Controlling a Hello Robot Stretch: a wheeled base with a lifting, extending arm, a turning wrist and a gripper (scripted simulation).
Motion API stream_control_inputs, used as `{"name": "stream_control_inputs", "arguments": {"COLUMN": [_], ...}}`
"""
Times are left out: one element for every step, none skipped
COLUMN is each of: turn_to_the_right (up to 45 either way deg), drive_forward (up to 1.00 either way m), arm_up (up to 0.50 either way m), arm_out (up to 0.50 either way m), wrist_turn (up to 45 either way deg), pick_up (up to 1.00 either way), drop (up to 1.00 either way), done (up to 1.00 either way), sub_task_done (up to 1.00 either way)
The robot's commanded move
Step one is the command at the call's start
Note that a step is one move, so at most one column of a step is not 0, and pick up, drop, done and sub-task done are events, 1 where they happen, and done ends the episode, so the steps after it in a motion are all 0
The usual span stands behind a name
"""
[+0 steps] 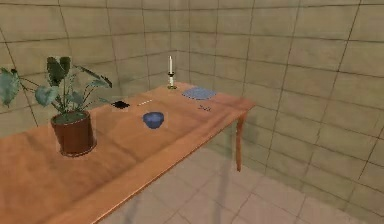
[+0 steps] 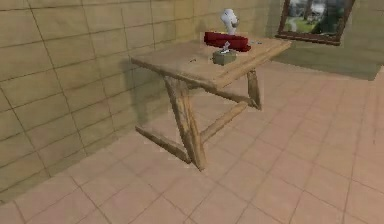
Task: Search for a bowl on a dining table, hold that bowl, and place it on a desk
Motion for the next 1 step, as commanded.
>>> {"name": "stream_control_inputs", "arguments": {"turn_to_the_right": [0.0], "drive_forward": [0.55], "arm_up": [0.0], "arm_out": [0.0], "wrist_turn": [0.0], "pick_up": [0.0], "drop": [0.0], "done": [0.0], "sub_task_done": [0.0]}}
